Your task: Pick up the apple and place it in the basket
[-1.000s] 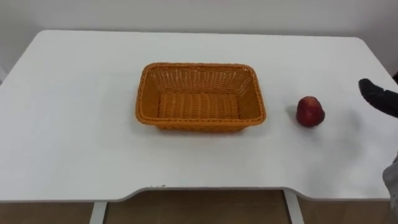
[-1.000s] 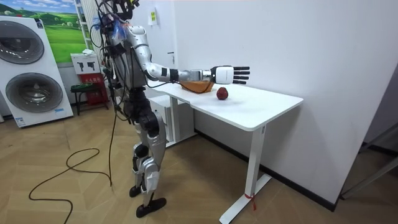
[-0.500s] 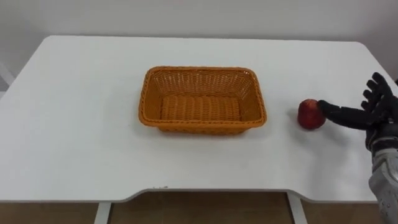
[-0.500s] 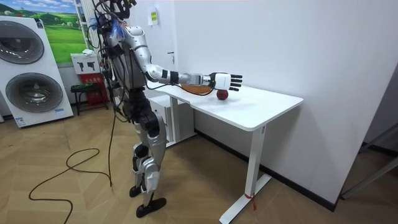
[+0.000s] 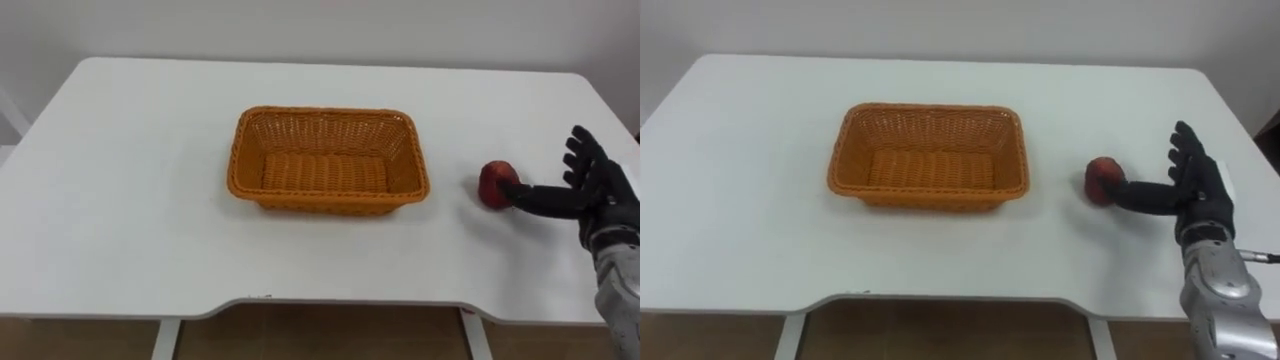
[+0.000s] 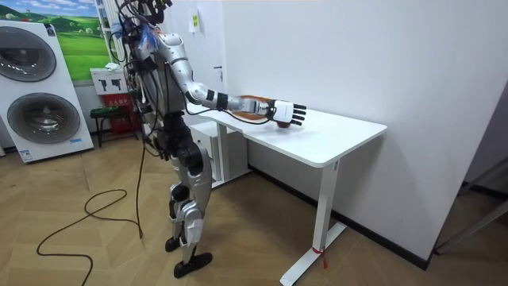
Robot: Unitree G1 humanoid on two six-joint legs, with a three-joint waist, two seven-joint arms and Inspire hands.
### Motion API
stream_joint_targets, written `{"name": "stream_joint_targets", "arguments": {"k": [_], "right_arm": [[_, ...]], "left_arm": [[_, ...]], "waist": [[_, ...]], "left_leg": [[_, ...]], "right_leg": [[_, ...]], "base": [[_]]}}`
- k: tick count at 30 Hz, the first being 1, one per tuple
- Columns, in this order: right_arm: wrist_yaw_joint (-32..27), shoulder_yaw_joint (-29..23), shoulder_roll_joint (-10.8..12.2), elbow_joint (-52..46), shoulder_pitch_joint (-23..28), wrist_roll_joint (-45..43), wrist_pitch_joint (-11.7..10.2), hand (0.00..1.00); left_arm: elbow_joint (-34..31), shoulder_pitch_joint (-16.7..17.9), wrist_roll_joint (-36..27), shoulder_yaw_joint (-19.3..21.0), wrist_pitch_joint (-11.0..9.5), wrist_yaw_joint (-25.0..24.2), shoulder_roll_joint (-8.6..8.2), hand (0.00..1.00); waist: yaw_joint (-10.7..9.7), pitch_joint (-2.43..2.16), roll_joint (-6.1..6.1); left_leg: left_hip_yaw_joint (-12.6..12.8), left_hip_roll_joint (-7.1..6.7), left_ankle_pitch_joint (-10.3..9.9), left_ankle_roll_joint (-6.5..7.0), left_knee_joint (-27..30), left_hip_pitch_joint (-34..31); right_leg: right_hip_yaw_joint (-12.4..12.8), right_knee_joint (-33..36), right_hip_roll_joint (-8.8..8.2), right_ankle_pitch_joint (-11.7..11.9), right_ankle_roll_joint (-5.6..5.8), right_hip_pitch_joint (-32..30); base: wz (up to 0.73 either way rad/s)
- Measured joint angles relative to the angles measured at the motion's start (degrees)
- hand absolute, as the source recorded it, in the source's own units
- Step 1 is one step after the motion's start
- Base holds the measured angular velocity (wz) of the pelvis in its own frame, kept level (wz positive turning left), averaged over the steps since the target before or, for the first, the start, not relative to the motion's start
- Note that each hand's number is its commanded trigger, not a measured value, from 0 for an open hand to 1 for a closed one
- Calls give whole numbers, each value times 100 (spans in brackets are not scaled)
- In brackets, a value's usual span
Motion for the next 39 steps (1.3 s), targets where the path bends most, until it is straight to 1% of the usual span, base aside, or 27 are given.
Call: {"name": "stream_joint_targets", "arguments": {"k": [3, 5, 9, 13, 16, 17, 20, 23, 25, 28, 35, 39], "right_arm": [[4, 10, -11, 98, -32, -151, 0, 0], [5, 70, -43, 298, -158, -254, 0, 0], [52, 152, -79, 474, -211, -731, 0, 0], [177, 156, -80, 711, -303, -844, 4, 0], [181, 159, -79, 746, -318, -957, 4, 0], [181, 158, -80, 783, -334, -958, 4, 0], [178, 156, -80, 914, -401, -982, 7, 0], [175, 156, -81, 914, -411, -1142, 7, 0], [176, 156, -81, 914, -412, -1274, 7, 0], [176, 157, -81, 916, -417, -1333, 7, 0], [160, 157, -83, 923, -417, -1337, 7, 0], [160, 158, -84, 924, -417, -1338, 7, 0]], "left_arm": [[42, -7, 0, -1, 1, 3, 0, 0], [50, -15, 4, -1, 2, -7, 5, 0], [59, -15, 3, 21, 2, -52, 18, 0], [138, -58, 1, 21, 2, -114, 23, 0], [164, -84, 2, 21, 7, -153, 29, 0], [164, -89, 2, 21, 7, -153, 30, 0], [163, -106, 5, 20, 7, -159, 30, 0], [163, -145, 16, 41, 7, -169, 33, 0], [164, -151, 60, 48, 8, -218, 33, 0], [165, -152, 87, 49, 8, -263, 33, 0], [164, -108, 88, 51, 8, -263, 33, 0], [164, -119, 88, 52, 7, -262, 34, 0]], "waist": [[13, 8, -2], [25, 10, -13], [99, 9, -53], [115, 7, -96], [113, 41, -141], [105, 44, -147], [119, 40, -155], [115, 25, -143], [139, 1, -123], [145, -21, -99], [266, -4, -98], [295, -1, -99]], "left_leg": [[0, 2, 0, 0, -5, -4], [3, 2, 0, 0, 3, 6], [0, -1, 1, 0, 24, 34], [-15, 0, 1, 0, 34, 45], [-68, -4, 0, 0, 90, 37], [-73, -4, 0, -1, 98, 35], [-97, -7, -2, -2, 119, 4], [-141, -21, -2, -1, 182, -43], [-162, -29, -1, 0, 195, -43], [-165, -34, 0, 1, 189, -34], [-169, -27, 0, 1, 185, 28], [-172, -35, 0, 1, 162, 40]], "right_leg": [[-11, -4, 2, 0, 0, -4], [-9, -4, 1, 0, 0, -2], [-12, -2, -4, 0, 0, 17], [-18, -3, -7, 0, 0, 34], [-76, -10, -9, 0, 0, 75], [-88, -10, -11, 0, 0, 79], [-107, -19, -11, -1, -1, 78], [-113, -49, -14, 3, -6, 79], [-122, -49, -16, 4, -8, 89], [-153, -41, -23, 4, -8, 101], [-151, -6, -22, 4, -8, 137], [-131, -17, -25, 3, -7, 147]], "base": [[0], [0], [0], [0], [8], [8], [5], [7], [4], [3], [0], [0]]}}
